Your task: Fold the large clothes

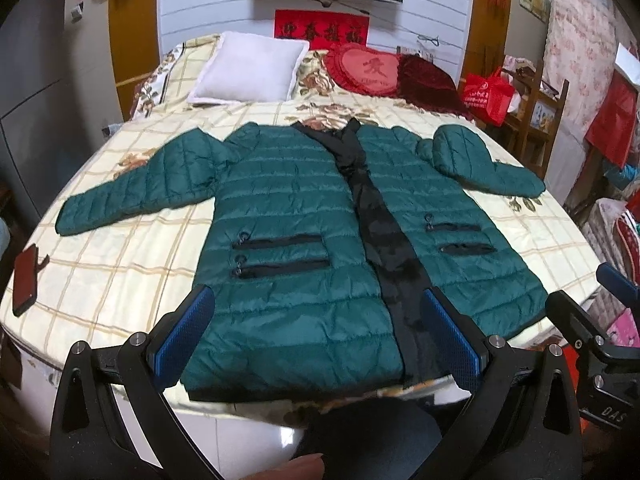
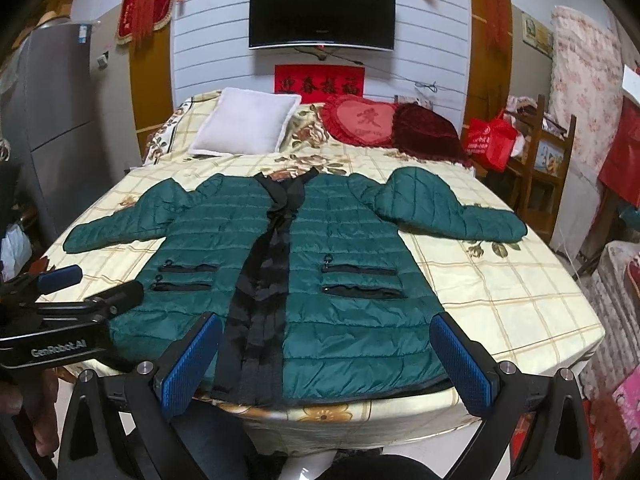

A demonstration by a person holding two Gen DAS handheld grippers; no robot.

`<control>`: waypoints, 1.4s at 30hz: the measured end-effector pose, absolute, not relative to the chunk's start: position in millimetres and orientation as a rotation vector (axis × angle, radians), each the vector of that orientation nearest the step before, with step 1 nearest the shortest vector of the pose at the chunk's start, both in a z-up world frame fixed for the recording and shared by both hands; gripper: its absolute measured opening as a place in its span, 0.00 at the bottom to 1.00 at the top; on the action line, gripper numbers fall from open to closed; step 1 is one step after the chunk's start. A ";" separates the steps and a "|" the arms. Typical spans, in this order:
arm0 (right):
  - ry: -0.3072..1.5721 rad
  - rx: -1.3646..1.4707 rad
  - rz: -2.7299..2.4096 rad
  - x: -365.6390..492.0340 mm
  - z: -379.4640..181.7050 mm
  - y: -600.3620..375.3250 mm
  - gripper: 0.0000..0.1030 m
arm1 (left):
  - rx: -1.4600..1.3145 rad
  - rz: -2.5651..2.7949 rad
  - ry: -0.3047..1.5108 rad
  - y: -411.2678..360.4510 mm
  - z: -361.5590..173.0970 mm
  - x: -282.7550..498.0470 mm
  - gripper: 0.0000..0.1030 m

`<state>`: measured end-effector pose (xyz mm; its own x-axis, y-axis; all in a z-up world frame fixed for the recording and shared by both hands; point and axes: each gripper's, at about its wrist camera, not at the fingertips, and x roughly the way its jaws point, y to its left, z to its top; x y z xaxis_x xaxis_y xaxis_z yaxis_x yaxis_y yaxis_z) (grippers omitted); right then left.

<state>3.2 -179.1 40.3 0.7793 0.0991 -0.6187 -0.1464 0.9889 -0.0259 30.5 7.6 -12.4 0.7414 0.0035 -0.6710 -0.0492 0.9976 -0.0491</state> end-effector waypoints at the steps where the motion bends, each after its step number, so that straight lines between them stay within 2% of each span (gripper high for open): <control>1: 0.668 -0.073 0.130 5.7 38.8 -179.1 1.00 | -0.055 0.036 0.723 7.4 -13.5 31.4 1.00; 6: 0.685 -0.066 0.133 18.0 31.3 -181.5 1.00 | -0.134 -0.020 0.651 15.5 -17.4 37.7 1.00; 10: 0.695 -0.063 0.133 26.5 26.7 -183.4 1.00 | -0.067 0.000 0.750 12.5 -24.8 51.9 1.00; 29: 0.754 -0.058 0.107 68.8 -3.1 -191.0 1.00 | -0.118 0.058 0.795 30.9 -55.8 69.2 1.00; 42: 0.775 -0.065 0.095 82.5 -12.9 -190.9 1.00 | -0.081 0.039 0.723 32.3 -57.1 65.7 1.00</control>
